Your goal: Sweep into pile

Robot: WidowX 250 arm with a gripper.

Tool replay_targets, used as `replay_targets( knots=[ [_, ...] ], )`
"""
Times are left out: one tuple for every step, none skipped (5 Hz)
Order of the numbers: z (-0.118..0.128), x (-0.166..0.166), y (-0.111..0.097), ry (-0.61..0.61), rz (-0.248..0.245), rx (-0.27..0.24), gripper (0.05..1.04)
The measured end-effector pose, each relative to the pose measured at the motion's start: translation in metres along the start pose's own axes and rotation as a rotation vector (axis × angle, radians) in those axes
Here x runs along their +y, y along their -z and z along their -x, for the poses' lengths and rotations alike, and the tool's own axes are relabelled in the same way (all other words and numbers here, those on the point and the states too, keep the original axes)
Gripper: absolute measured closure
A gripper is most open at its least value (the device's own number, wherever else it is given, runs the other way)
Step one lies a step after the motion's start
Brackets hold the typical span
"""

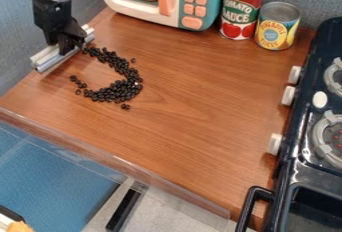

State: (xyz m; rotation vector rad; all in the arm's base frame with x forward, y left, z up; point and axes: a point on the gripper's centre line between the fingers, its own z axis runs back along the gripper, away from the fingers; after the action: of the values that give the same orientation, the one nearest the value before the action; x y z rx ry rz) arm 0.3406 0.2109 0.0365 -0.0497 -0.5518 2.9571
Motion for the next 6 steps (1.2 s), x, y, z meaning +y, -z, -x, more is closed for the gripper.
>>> replay_targets(
  knots=[
    [0.000,-0.001,0.000,0.005,0.004,0.001,0.753],
    [0.002,-0.001,0.001,0.016,0.004,0.007,0.753],
    [0.010,0.002,0.002,0.033,-0.008,0.028,0.753],
    [0.020,0.009,0.000,0.069,-0.016,0.052,0.753],
    [0.026,0.016,0.000,0.097,-0.017,0.068,0.753],
    [0.029,0.028,0.001,0.122,-0.030,0.080,0.753]
  ],
)
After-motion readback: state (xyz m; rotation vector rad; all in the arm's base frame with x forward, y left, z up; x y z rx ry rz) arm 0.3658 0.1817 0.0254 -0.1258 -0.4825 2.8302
